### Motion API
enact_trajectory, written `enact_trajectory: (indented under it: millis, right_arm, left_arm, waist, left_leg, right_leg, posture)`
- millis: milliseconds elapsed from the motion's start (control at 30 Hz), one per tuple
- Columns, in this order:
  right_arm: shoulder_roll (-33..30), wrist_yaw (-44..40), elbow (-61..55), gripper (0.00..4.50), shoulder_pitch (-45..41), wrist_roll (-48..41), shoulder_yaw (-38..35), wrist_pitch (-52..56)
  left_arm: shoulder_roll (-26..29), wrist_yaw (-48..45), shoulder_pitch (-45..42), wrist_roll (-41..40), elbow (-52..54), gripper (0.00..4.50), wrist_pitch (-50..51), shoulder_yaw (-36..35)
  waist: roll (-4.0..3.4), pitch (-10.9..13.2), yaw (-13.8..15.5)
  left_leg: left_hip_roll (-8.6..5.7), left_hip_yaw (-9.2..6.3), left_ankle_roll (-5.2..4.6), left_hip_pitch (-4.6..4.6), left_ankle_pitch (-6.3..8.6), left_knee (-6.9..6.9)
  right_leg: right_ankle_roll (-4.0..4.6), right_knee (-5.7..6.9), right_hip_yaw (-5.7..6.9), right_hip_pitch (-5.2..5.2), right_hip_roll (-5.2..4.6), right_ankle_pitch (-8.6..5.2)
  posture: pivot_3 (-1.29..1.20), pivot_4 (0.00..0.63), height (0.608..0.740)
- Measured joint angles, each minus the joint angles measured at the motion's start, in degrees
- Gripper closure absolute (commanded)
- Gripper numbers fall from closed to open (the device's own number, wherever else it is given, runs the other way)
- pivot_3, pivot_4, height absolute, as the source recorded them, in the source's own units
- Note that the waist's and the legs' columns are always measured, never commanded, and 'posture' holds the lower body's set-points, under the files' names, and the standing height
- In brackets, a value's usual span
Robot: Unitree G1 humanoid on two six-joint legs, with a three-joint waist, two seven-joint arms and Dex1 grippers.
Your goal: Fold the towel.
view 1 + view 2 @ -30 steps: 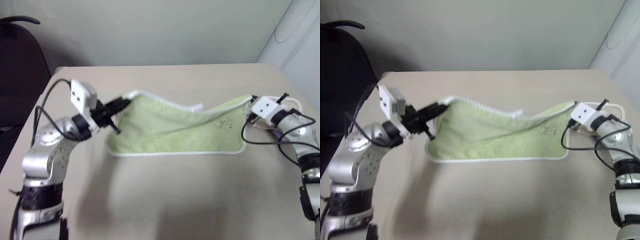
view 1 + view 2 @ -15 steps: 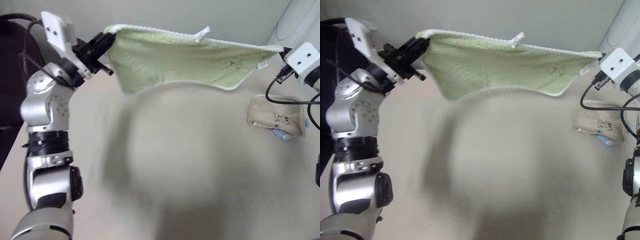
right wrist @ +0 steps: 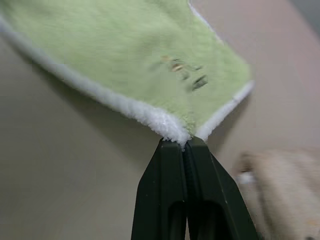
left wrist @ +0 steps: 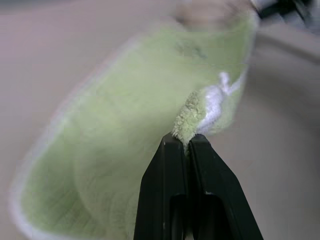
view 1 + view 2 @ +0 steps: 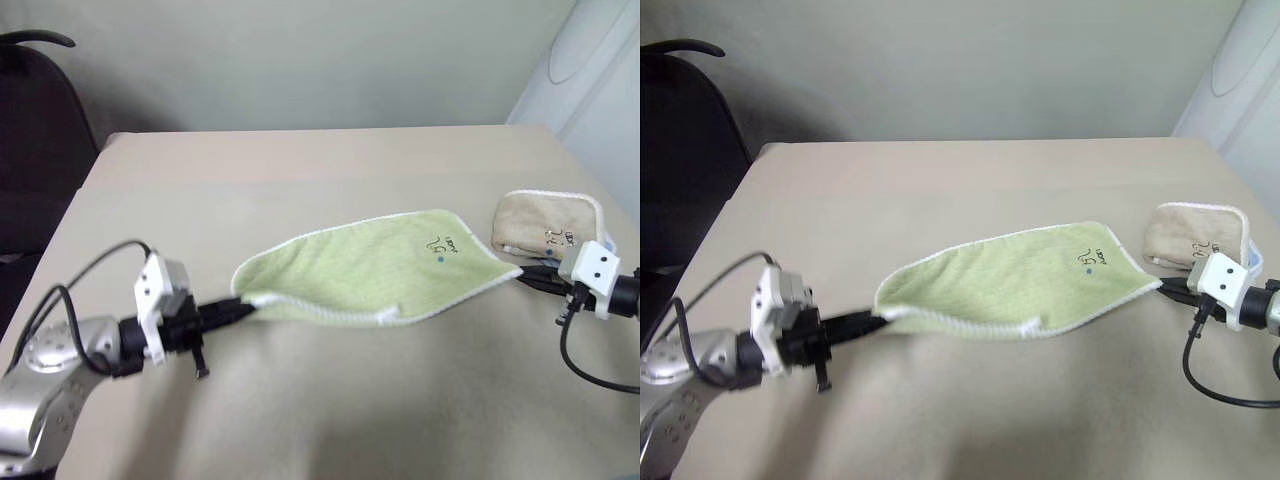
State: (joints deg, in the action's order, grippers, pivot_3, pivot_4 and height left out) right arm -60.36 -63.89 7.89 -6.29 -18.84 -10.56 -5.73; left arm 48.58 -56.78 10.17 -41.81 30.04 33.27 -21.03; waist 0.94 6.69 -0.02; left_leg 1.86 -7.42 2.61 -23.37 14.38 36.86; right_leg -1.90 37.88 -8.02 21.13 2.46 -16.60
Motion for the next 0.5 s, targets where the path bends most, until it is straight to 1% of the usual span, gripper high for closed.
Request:
enact_trajectory:
  millis: [67,200,300,400,500]
  right_arm:
    - [-0.33,-1.90,-1.55,4.50,1.58,-0.46,-0.06,2.12]
    - [-0.33,-3.98,-1.37,4.50,0.23,-0.48,0.23,3.68]
    - [0.43,-3.68,2.90,4.50,-7.09,2.47,2.09,1.71]
    - [2.82,-0.65,11.97,4.50,-16.93,8.29,5.38,-2.86]
    - [4.42,1.22,20.77,4.50,-24.15,13.19,8.42,-7.39]
  left_arm:
    - [0.18,-0.51,4.26,1.30,1.28,4.47,-0.22,0.06]
    - [0.01,-0.31,5.54,2.05,1.21,4.47,-0.56,-0.13]
    - [-2.03,1.76,2.39,1.92,-1.55,4.47,-0.80,-0.76]
    - [-4.15,6.10,-4.04,2.30,-7.21,4.47,-0.90,-1.17]
    - [-4.80,8.68,-9.43,2.38,-12.03,4.47,-0.88,-1.46]
  waist:
    - [0.05,0.02,0.11]
    - [0.04,0.02,0.23]
    - [0.00,0.00,0.02]
    - [0.00,-0.01,0.03]
    - [-0.03,0.01,0.22]
  left_leg:
    - [0.00,-0.04,-0.08,0.29,0.12,0.03]
    - [-0.01,-0.05,-0.10,0.40,0.15,0.06]
    - [0.00,-0.05,-0.15,0.47,0.18,0.05]
    - [0.02,-0.13,-0.19,0.49,0.20,0.06]
    - [0.00,-0.17,-0.20,0.39,0.20,0.07]
  right_leg:
    - [0.01,0.00,0.00,-0.33,0.04,-0.09]
    - [0.01,0.04,-0.01,-0.40,0.04,-0.10]
    - [0.02,0.10,0.00,-0.42,0.06,-0.10]
    - [0.04,0.13,0.04,-0.43,0.07,-0.08]
    - [0.06,0.14,0.09,-0.34,0.05,-0.07]
  posture:
    - [0.00,0.150,0.740]
    - [0.00,0.150,0.740]
    - [0.00,0.150,0.740]
    - [0.00,0.150,0.740]
    - [0.00,0.150,0.740]
